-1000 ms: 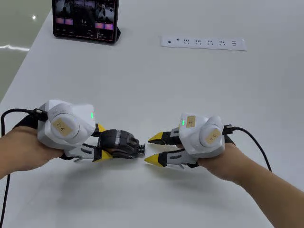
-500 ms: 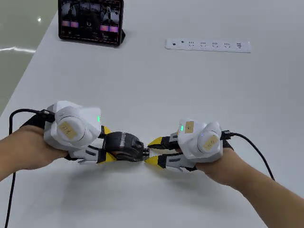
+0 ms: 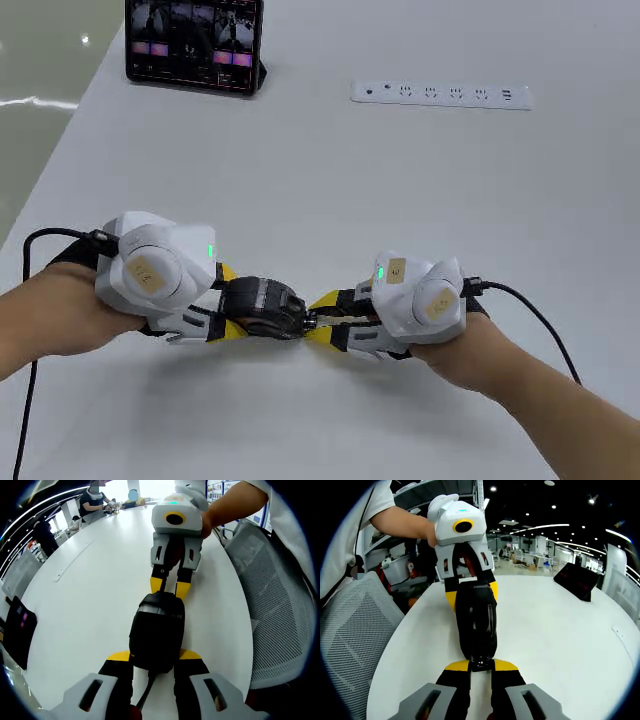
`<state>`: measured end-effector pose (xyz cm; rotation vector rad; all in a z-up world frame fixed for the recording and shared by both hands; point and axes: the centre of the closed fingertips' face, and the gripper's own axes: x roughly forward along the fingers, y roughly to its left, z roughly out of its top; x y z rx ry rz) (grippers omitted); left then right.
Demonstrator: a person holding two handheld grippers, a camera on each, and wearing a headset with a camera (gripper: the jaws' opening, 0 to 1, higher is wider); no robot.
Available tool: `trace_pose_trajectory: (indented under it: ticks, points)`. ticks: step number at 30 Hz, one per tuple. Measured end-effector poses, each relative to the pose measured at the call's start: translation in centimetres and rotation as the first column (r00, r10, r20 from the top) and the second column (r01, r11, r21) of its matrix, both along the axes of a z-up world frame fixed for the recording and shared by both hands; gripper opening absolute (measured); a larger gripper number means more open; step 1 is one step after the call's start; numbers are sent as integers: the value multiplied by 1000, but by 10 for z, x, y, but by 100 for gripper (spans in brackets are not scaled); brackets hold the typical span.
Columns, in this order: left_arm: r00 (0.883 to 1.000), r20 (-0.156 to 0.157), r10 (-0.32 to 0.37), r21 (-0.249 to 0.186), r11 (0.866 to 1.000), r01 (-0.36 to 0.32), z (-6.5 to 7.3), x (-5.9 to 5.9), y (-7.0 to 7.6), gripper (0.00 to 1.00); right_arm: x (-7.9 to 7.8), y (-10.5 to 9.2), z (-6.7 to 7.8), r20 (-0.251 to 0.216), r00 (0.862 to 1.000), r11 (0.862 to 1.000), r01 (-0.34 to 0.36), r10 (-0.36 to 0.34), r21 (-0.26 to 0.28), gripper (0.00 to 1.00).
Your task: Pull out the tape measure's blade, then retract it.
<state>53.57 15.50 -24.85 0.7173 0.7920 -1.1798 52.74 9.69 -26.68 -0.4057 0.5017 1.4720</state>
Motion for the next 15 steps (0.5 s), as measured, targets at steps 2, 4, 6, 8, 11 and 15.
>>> trace_pose_trajectory:
  ticks: [2,4,6,8,11,15]
  points:
    - [1000,-1,1,-2,1000,-1,0,0,0,26,0,0,0,-14,1000,1000,14,-14,1,11]
    - [1000,-4,6,-4,1000,-6,0,0,0,26,0,-1,0,-9,1000,1000,15,-15,-1,11]
    - [1000,-4,11,-6,1000,-11,0,0,0,26,0,-1,0,-3,1000,1000,14,-14,-3,10]
    - [1000,2,7,0,1000,-7,0,0,0,26,-1,-1,0,2,1000,1000,12,-12,-4,10]
    - [1000,0,10,2,1000,-10,0,0,0,26,-2,-2,0,9,1000,1000,8,-8,-8,10]
    - [1000,3,3,10,1000,-3,0,0,0,26,-5,-3,0,20,1000,1000,-4,4,-21,10]
